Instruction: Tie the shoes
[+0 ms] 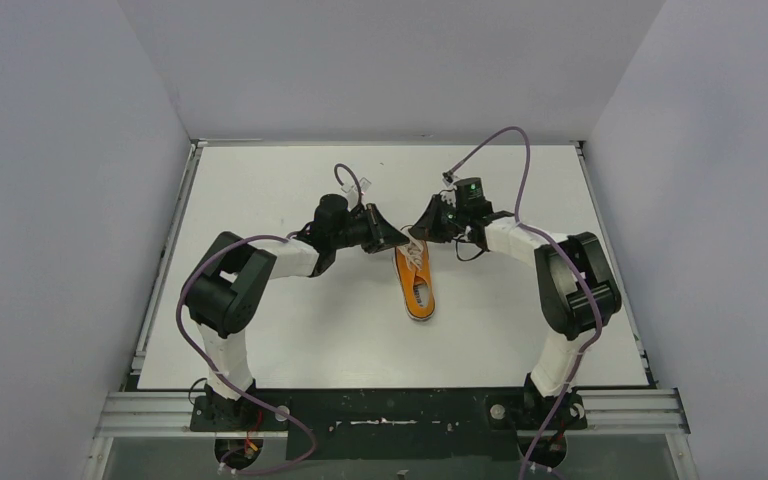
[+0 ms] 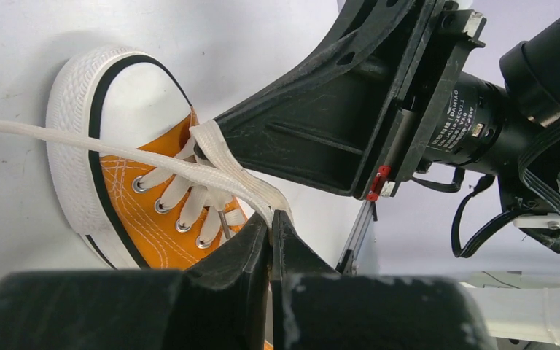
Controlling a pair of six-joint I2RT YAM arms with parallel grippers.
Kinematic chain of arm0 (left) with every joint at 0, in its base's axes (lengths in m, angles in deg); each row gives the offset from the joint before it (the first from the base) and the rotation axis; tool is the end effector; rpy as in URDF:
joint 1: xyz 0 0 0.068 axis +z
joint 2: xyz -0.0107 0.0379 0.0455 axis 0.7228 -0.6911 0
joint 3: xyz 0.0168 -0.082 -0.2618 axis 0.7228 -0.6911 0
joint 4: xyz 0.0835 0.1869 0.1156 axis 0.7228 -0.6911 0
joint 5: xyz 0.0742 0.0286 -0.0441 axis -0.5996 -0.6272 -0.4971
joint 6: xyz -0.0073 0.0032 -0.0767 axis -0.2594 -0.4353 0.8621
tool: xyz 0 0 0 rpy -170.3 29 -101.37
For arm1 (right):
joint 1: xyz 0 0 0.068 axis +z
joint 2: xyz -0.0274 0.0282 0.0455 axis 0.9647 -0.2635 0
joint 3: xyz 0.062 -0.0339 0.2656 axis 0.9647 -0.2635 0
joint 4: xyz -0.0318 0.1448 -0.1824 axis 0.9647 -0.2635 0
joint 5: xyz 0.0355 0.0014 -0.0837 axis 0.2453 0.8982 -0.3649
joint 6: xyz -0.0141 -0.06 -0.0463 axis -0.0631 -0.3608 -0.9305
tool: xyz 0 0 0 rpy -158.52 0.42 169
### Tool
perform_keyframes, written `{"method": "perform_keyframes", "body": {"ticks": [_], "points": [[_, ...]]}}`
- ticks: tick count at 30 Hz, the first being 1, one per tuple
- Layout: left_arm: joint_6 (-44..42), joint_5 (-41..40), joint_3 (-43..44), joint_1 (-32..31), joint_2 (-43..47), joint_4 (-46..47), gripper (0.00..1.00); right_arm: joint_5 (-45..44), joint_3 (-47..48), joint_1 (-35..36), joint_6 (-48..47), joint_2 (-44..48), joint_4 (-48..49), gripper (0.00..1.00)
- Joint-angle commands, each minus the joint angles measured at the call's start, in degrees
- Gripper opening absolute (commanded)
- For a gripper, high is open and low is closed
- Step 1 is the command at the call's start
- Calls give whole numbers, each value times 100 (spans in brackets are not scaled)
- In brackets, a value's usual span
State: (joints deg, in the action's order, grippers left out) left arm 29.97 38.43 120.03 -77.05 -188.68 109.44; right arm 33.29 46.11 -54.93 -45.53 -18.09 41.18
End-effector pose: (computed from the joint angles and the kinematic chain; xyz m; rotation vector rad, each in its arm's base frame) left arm 0.3319 -0.2379 0.1845 -0.0842 2.1898 -1.5031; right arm 0.3506 0.1625 0.1844 0.1435 2.4586 1.1373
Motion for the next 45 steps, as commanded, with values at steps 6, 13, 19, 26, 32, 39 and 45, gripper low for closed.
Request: {"method": "perform_keyframes", "body": {"ticks": [6,13,19,26,32,39,45], "points": [[63,22,107,-9,62,464,0,-29,-181,25,71,283,367,0],[21,86,114,-9,70,419,0,865,-252,-178,217,267,201,0],[-11,108,114,-26,70,374,0,1301,-382,-301,660,186,557,0],[-23,163,123,-26,52,357,0,1697,-223,-213,512,64,242,0],[32,236,155,-26,-11,414,0,1886,-356,-191,318,194,-76,0],[60,342,219,-59,-143,422,0,2043,-228,-143,-210,275,-872,0],[119,400,456,-122,-520,421,0,2029,154,-163,-728,80,-1586,0]]}}
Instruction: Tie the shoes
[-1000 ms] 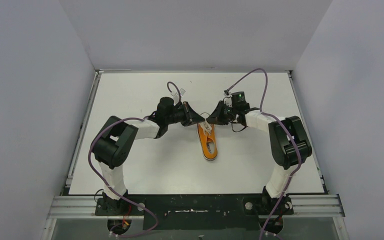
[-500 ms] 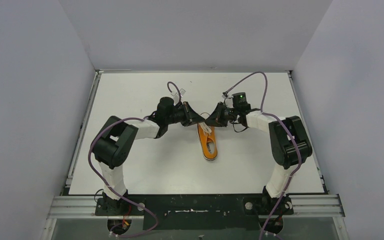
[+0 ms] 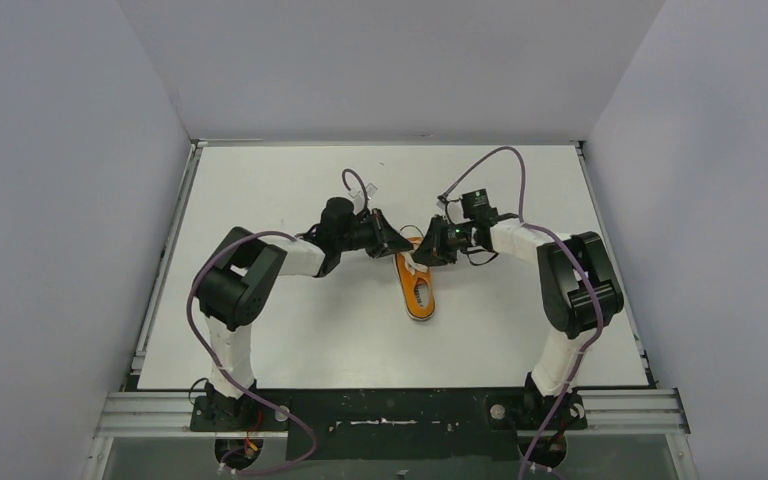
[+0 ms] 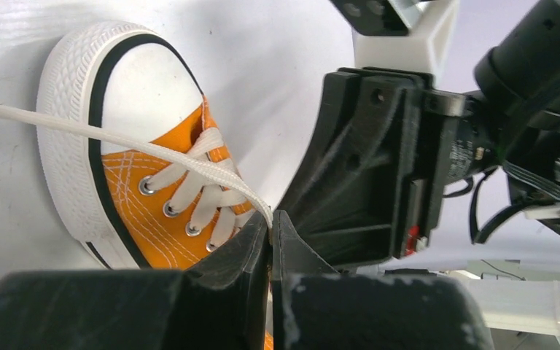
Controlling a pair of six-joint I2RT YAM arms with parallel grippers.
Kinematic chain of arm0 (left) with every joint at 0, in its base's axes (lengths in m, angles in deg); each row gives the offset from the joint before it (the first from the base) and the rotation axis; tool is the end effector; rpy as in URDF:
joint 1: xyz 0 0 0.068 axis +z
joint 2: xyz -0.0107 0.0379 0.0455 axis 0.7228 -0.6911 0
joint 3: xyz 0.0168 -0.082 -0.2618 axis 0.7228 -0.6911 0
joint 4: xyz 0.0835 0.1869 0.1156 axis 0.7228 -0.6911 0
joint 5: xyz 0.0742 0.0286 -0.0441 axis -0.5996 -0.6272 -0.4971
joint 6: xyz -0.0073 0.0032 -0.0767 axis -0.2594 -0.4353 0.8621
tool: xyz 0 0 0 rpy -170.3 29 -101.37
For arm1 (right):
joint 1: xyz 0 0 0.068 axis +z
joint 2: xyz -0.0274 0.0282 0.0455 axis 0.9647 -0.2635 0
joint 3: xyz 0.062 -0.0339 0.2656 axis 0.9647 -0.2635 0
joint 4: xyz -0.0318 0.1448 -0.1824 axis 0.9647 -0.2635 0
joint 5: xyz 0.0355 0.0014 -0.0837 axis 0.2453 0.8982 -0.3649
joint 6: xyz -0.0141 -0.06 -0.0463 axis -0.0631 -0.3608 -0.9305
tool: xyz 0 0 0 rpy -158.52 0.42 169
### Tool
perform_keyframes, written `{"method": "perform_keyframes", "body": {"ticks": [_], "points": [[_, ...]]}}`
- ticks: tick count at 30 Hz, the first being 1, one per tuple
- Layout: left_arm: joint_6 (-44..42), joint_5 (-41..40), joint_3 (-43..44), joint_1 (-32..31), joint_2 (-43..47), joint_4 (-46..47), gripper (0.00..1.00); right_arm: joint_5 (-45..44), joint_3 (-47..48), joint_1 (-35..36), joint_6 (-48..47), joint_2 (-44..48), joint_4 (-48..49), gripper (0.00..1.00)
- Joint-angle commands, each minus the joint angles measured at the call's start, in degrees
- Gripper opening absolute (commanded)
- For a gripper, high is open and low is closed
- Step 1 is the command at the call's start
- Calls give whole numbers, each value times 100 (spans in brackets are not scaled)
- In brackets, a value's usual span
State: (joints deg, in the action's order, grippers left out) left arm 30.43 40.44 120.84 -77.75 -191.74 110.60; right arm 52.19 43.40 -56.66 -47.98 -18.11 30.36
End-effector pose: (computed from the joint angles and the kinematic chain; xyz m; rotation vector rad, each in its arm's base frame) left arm 0.3329 -0.2465 0.1708 -0.0613 2.2254 -1.5384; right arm 0.3161 0.1562 0.1664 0.0860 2.6711 1.4777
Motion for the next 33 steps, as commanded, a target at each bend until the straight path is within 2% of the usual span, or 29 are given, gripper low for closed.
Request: {"method": "perform_keyframes", "body": {"ticks": [1,3,17,22,26,29,33], "points": [[87,197,406,-53,-278,330,0,125,476,5,-550,70,-616,0],[76,169,478,-53,-377,347,0,65,544,-11,-680,92,-795,1],[133,210,493,-90,-682,523,0,-777,1578,-17,-1695,38,-2720,24],[124,227,495,-88,-689,514,0,-1508,2004,-97,-2153,61,-3765,35],[129,228,498,-88,-693,518,0,-2126,1971,-171,-2344,470,-4216,46],[165,228,499,-88,-706,548,0,-2564,1764,376,-2082,942,-4109,48],[195,236,534,-88,-697,560,0,-3455,1312,1295,-1095,1520,-3400,40]]}}
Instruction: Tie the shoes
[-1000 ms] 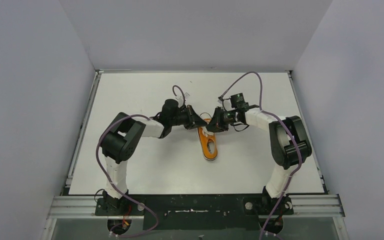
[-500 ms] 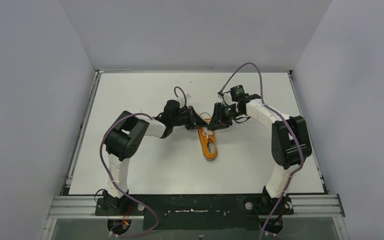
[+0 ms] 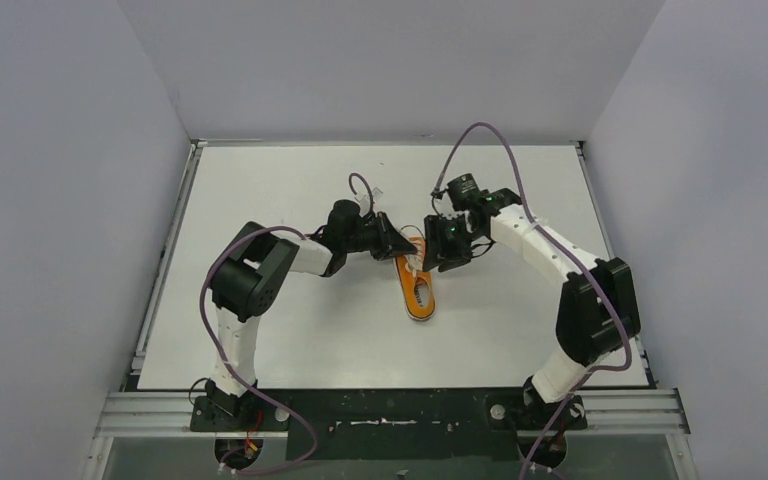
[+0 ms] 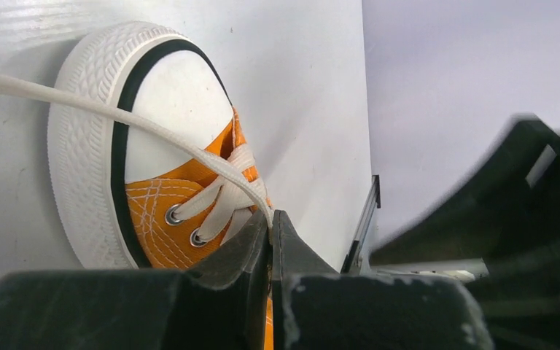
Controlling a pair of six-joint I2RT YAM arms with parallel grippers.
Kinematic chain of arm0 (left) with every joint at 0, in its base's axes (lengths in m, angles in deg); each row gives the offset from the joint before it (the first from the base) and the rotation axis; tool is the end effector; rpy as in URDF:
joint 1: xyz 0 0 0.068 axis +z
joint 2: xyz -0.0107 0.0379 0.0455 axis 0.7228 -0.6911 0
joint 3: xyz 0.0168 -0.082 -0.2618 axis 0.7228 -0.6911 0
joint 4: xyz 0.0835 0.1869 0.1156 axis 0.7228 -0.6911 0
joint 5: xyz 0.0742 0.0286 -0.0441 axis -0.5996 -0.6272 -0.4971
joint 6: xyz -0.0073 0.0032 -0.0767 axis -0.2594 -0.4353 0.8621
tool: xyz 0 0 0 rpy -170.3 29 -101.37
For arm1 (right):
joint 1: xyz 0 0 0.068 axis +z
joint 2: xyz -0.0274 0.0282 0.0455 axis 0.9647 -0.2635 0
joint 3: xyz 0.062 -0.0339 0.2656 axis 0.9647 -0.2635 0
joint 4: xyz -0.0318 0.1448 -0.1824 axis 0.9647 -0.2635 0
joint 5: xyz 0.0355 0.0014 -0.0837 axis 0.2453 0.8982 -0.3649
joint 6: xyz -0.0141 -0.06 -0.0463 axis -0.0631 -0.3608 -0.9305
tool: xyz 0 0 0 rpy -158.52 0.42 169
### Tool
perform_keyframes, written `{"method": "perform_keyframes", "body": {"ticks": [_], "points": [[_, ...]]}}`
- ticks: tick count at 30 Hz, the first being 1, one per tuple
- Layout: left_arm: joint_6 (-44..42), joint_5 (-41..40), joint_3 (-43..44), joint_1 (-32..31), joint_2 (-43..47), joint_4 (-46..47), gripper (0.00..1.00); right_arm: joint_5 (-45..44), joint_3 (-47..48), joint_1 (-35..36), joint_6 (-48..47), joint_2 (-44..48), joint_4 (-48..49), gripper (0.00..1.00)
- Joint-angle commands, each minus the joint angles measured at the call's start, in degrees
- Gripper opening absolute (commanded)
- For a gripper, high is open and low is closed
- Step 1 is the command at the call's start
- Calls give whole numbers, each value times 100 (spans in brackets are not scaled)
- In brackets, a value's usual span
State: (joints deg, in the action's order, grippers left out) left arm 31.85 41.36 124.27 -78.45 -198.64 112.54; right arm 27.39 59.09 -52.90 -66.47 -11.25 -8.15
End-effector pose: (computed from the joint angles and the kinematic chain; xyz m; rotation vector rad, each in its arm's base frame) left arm 0.3447 -0.2609 0.1439 -0.0769 2.2696 -1.5625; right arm 0.2874 0.1456 0.2256 -0.1591 2.8990 0.7778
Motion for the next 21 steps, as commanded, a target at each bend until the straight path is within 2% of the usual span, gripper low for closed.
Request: {"method": "perform_keyframes", "body": {"ticks": [1,5,11,21], "points": [[53,150,187,-18,3,357,0,-1140,-394,1066,932,920,644,38],[11,209,207,-11,11,296,0,-1405,-628,1424,1344,884,1266,35],[8,215,176,-9,26,292,0,-2067,-464,1758,1451,421,1157,36],[24,261,129,47,126,312,0,-2524,-367,1961,1566,22,1131,32]]}}
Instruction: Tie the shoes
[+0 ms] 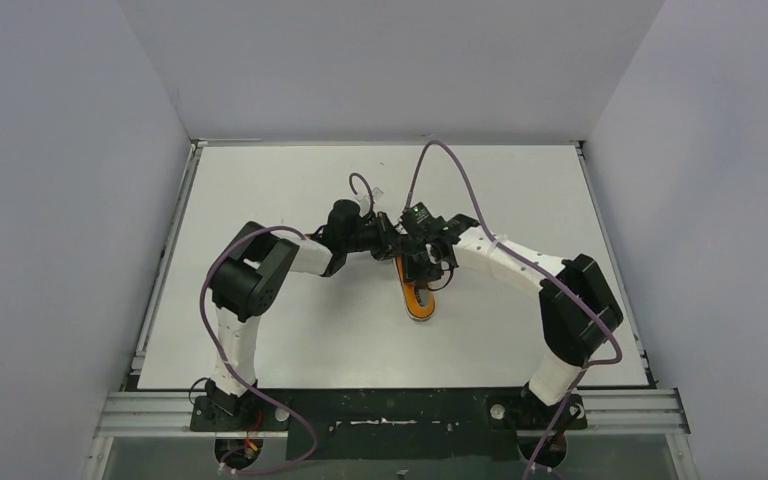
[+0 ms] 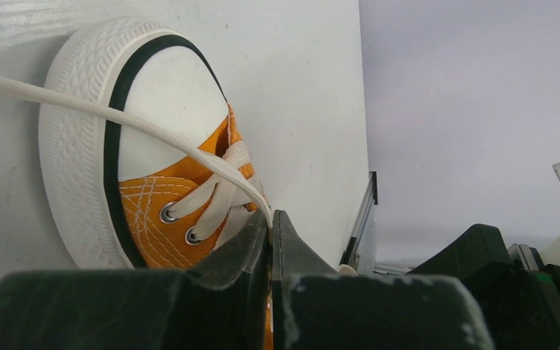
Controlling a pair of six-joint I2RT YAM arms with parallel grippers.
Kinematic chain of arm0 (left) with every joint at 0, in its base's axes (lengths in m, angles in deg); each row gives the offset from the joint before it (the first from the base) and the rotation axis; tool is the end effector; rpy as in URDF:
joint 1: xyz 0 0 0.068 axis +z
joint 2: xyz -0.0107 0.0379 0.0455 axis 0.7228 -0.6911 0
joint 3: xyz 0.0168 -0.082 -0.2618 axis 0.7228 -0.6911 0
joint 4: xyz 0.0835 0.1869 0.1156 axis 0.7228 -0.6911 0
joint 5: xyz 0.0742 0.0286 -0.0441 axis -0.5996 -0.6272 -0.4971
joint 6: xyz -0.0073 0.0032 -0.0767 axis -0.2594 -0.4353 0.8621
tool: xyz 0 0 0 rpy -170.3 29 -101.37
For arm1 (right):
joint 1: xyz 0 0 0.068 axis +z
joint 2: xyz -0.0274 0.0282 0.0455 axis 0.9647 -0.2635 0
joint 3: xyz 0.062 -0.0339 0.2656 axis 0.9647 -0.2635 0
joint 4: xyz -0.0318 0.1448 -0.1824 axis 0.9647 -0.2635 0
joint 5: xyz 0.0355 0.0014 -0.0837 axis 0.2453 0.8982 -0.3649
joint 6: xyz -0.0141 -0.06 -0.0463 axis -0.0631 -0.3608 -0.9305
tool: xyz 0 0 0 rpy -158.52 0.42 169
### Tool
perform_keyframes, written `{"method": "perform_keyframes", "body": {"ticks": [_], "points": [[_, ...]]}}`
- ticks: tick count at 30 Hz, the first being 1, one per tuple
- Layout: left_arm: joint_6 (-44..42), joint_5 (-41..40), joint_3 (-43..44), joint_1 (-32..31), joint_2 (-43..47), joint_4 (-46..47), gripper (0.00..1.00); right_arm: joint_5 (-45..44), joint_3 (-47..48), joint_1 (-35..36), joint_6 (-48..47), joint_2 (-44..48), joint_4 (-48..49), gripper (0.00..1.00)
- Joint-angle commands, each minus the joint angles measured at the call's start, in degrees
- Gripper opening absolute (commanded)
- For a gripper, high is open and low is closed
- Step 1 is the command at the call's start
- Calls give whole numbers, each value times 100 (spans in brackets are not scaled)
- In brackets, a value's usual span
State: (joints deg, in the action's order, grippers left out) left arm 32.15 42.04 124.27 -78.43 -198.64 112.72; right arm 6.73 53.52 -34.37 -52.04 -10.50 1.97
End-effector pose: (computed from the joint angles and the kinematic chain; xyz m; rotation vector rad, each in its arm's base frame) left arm 0.3442 -0.2612 0.1444 -0.0722 2.2708 -1.5766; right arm 0.2468 0.2170 0.2061 -0.1781 2.8236 0.4514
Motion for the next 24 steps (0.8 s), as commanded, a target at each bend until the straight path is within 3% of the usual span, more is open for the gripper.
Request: {"method": "perform_keyframes", "body": {"ticks": [1,6,8,11,16,19,21,22,23,24], "points": [[-5,184,107,49,141,303,0,-654,229,133,125,-99,61,31],[46,220,82,51,151,380,0,-1070,255,279,190,-156,-41,28],[38,243,81,59,149,391,0,-1216,276,311,178,-164,-53,22],[-16,245,58,67,189,344,0,-1432,449,362,101,-196,-281,1],[-300,160,-20,123,430,-35,0,-1015,531,376,-93,162,-872,0],[-483,104,-60,161,657,-287,14,-601,379,322,-354,470,-1143,0],[-721,66,-111,223,892,-642,29,21,180,86,-433,630,-1125,0],[-854,108,-136,284,1032,-828,54,400,59,-81,-452,685,-1079,0],[-1014,138,-179,368,1187,-1168,71,827,-55,-203,-473,734,-1017,0],[-1117,138,-252,478,1358,-1374,77,1094,-116,-288,-493,778,-1020,0]]}}
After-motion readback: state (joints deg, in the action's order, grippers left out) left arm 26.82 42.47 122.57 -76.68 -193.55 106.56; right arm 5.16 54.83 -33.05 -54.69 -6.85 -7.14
